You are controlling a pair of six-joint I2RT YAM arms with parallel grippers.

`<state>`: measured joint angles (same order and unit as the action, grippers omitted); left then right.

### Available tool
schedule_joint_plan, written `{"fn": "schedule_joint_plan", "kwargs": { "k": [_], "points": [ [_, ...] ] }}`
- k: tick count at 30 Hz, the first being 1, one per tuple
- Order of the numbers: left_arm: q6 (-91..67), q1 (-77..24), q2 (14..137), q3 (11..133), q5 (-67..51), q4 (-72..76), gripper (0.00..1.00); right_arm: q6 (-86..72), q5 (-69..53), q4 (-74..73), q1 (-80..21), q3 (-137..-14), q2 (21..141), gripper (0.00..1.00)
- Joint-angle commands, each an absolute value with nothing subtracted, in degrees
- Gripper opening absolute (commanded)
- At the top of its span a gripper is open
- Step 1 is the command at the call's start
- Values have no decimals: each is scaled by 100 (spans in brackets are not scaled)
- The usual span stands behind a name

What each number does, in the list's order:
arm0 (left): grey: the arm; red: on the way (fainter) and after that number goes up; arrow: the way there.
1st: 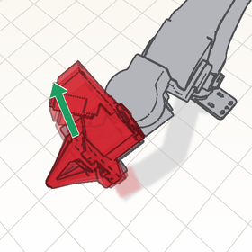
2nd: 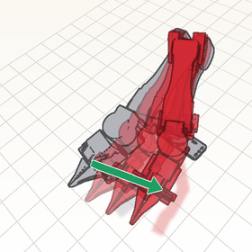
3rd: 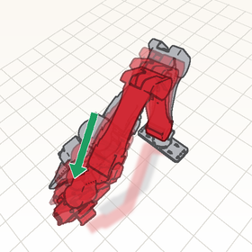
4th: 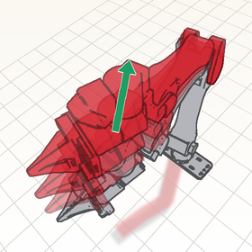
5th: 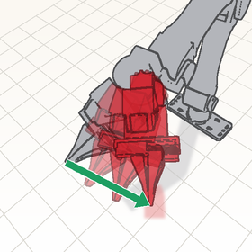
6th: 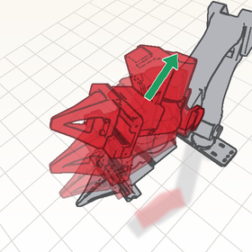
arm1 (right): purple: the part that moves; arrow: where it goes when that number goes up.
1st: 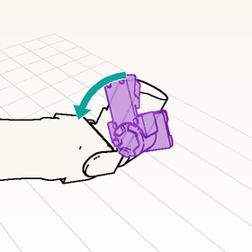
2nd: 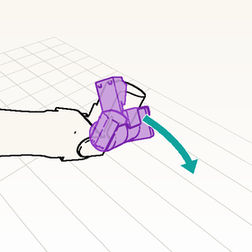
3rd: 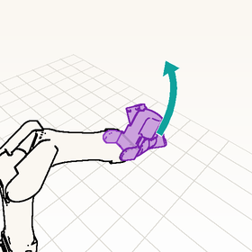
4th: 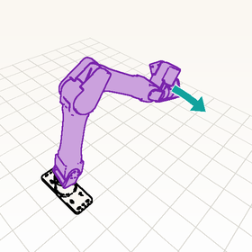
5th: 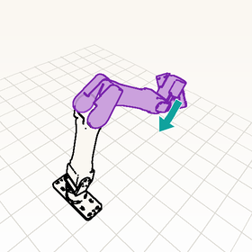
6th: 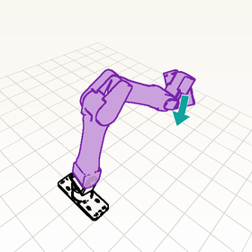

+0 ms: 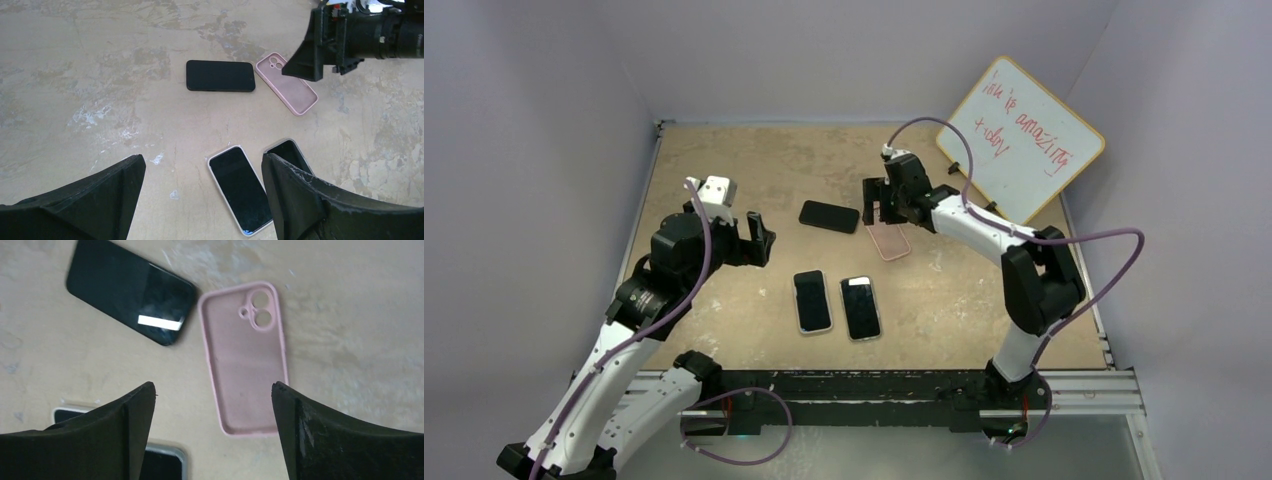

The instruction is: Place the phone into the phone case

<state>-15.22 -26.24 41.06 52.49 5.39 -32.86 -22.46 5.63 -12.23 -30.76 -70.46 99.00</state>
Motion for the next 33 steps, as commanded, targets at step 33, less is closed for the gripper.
{"fn": "schedule_joint_plan", "kwargs": {
  "k": [33],
  "points": [
    [-1459,-2584,4154,5227,576,-3199,90,-1089,-2496,-993,-3946,-11153,14096,85]
  ]
}}
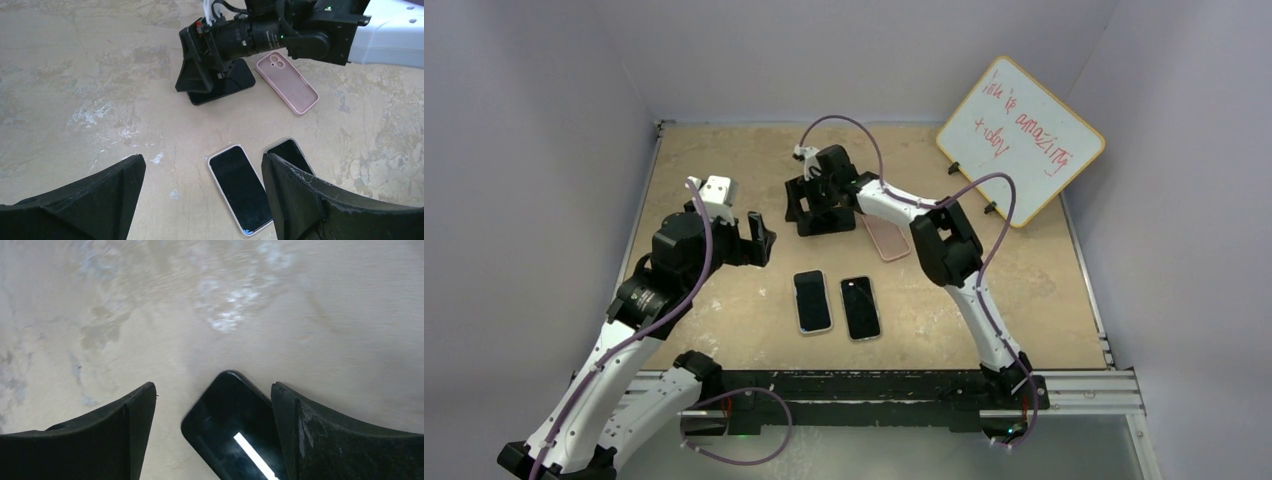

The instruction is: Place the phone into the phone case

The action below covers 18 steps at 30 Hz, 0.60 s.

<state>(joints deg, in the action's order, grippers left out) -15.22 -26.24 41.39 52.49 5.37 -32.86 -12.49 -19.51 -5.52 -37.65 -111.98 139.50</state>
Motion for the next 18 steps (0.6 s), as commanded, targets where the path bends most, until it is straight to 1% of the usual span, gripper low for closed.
{"fn": "schedule_joint_plan", "kwargs": {
  "k": [1,6,18],
  "points": [
    [-1460,-2578,4160,5235,569,-3199,90,-1047,-2569,-1012,-3974,-11127,14065,84],
    [-1459,-2584,4162,5229,568,-3192,90,-803,-2745,-1218,-4114,-10927,13858,76],
    [-1459,-2584,4204,5230,586,-3200,90,-708,-2287,-1542,-4175,-9932,13011,65]
  ]
}}
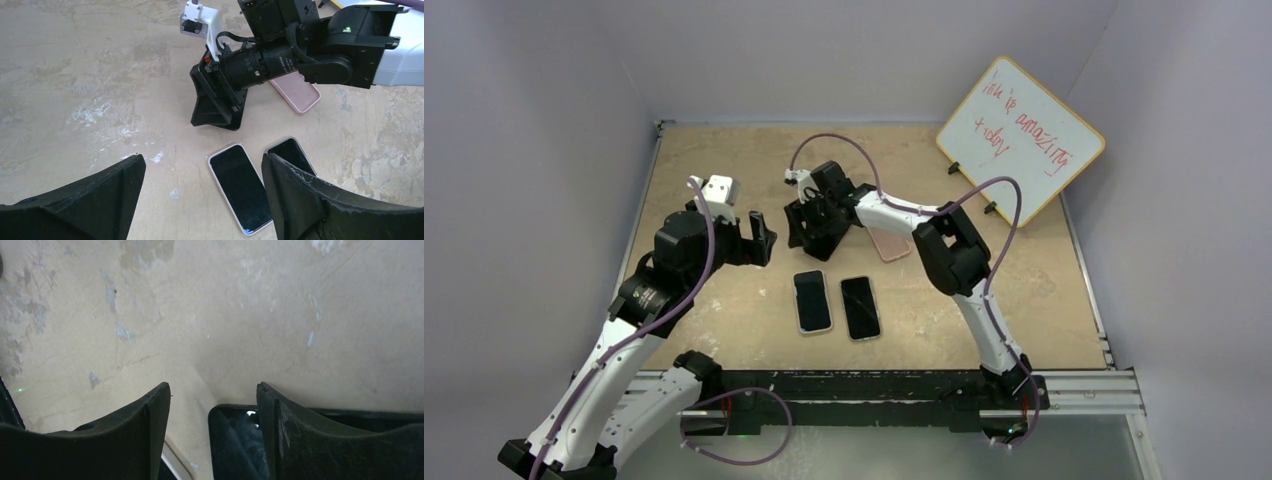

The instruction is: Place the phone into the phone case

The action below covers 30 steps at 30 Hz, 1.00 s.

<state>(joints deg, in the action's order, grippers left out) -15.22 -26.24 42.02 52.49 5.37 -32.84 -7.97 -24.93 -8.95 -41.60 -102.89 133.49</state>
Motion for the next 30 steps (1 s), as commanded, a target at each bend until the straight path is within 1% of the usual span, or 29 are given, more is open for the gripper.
{"fn": "schedule_joint_plan", "kwargs": {
  "k": [1,5,9,15,18,21,25,30],
  "points": [
    [-1459,-2584,4205,5229,591,-3199,90,-711,-2227,-1581,-4177,-9858,12948,64],
    [-1459,-2582,4197,5229,585,-3199,90,-767,-2064,-1642,-4179,-9569,12594,61],
    [-1459,-2584,4179,5229,566,-3199,90,-1306,-1720,-1472,-4175,-9331,12206,61],
    [-1463,-2584,4108,5230,597,-3208,90,-2243,-828,-1341,-4188,-9106,11736,72],
    [-1467,-2584,4083,5235,589,-3208,90,-2325,-124,-1338,-4267,-8980,11552,79],
    [-1468,-2582,4062,5230,575,-3208,90,-2347,644,-1466,-4347,-8963,11479,84],
    [-1460,-2584,4059,5232,566,-3208,90,-2449,1262,-1779,-4417,-9166,11649,88],
    [-1468,-2584,4030,5234,583,-3208,90,-2549,1492,-1850,-4474,-9261,11839,86]
  ]
}}
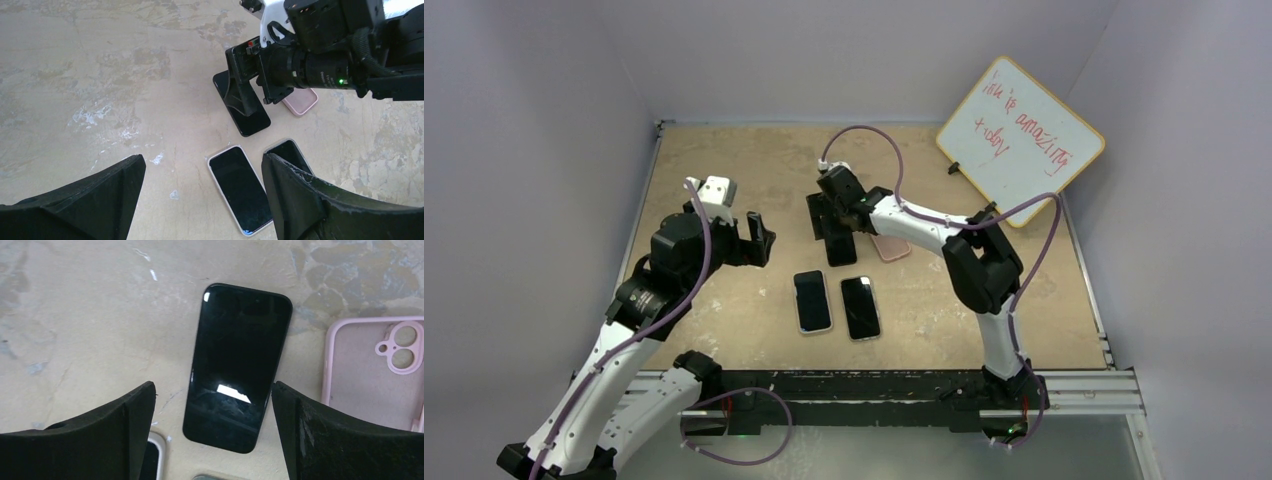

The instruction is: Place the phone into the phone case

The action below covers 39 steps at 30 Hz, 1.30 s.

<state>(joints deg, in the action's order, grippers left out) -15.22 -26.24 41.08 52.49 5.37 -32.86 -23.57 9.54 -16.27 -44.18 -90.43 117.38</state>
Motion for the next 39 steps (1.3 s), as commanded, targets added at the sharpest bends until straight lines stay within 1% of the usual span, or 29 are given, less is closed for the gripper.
{"fn": "schedule_joint_plan", "kwargs": {
  "k": [1,8,18,27,31,36,39],
  "points": [
    [-1468,-2584,4034,5230,587,-3208,90,-2568,1486,-1839,-4474,-9271,11878,85],
    [-1468,-2584,4038,5230,583,-3208,90,-2587,1549,-1898,-4530,-9433,12196,86],
    [-1468,-2582,4041,5230,589,-3208,90,-2567,1722,-2006,-4579,-9570,12551,82],
    [-1468,-2582,4047,5230,596,-3206,90,-2518,1832,-2057,-4596,-9513,12605,64],
    [-1468,-2584,4062,5229,592,-3205,90,-2509,1814,-2033,-4596,-9468,12566,53],
    [-1468,-2584,4054,5232,613,-3201,90,-2510,1600,-1911,-4597,-9428,12380,45],
    [-1468,-2579,4078,5243,620,-3208,90,-2530,1457,-1859,-4597,-9439,12255,42]
  ]
}}
